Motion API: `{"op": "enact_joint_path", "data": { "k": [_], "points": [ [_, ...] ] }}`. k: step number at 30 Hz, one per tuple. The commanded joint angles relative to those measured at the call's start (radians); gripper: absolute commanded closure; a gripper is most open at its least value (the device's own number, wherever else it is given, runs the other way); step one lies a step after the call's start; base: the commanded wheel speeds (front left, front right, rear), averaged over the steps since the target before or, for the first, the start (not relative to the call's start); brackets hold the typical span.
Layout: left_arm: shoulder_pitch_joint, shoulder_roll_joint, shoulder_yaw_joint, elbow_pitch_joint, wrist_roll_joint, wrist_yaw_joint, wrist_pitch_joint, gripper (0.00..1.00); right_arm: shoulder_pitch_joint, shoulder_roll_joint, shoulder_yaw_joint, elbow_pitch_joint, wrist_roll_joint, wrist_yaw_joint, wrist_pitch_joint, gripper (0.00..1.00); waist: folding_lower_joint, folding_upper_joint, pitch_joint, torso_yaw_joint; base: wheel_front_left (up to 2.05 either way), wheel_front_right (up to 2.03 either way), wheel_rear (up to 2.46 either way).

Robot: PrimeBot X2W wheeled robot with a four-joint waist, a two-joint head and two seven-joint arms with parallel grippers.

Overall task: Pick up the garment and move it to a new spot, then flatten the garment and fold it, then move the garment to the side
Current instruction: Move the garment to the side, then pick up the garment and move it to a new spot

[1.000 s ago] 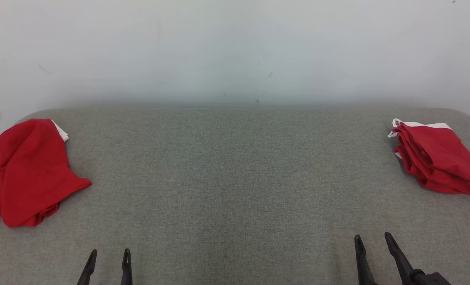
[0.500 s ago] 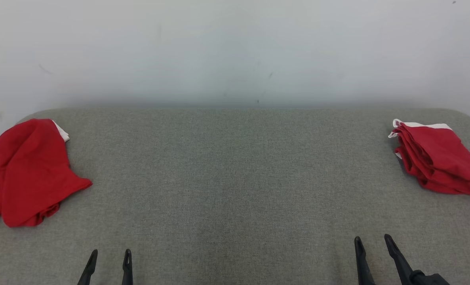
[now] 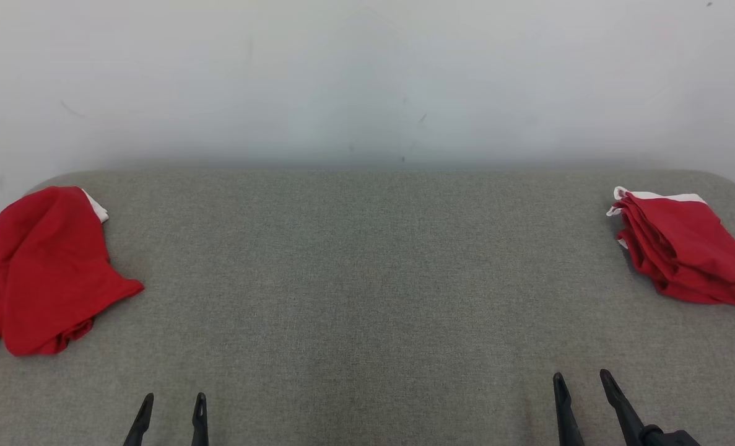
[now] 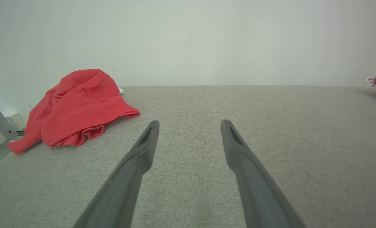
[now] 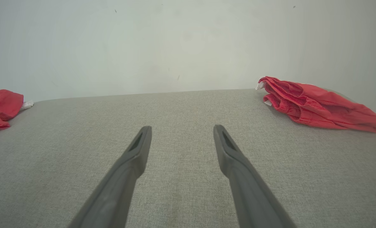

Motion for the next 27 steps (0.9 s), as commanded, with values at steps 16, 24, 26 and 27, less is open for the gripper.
{"op": "enact_joint_path", "data": {
  "k": [16,24,26,27],
  "points": [
    [0.003,0.002,-0.003,0.0,-0.013,0.0,-0.003,0.0,0.0,0.003,0.002,0.002,0.004,-0.003,0.0,0.0,0.0,0.0,0.002,0.002,0.0,0.0,0.0],
    [0.004,0.004,-0.001,0.0,-0.015,0.0,-0.003,0.0,0.002,0.003,0.004,0.003,0.006,-0.003,0.0,0.0,0.0,0.0,0.001,0.003,0.0,0.0,0.0],
    [0.005,0.004,-0.001,0.0,-0.014,0.0,-0.003,0.0,0.002,0.003,0.005,0.002,0.008,-0.003,0.0,0.0,0.0,0.0,0.001,0.004,0.0,0.0,0.0],
    [0.005,0.004,0.0,0.0,-0.013,0.0,-0.003,0.0,0.003,0.003,0.005,0.002,0.008,-0.003,0.0,0.0,0.0,0.0,0.001,0.004,0.0,0.0,0.0]
  ]
}}
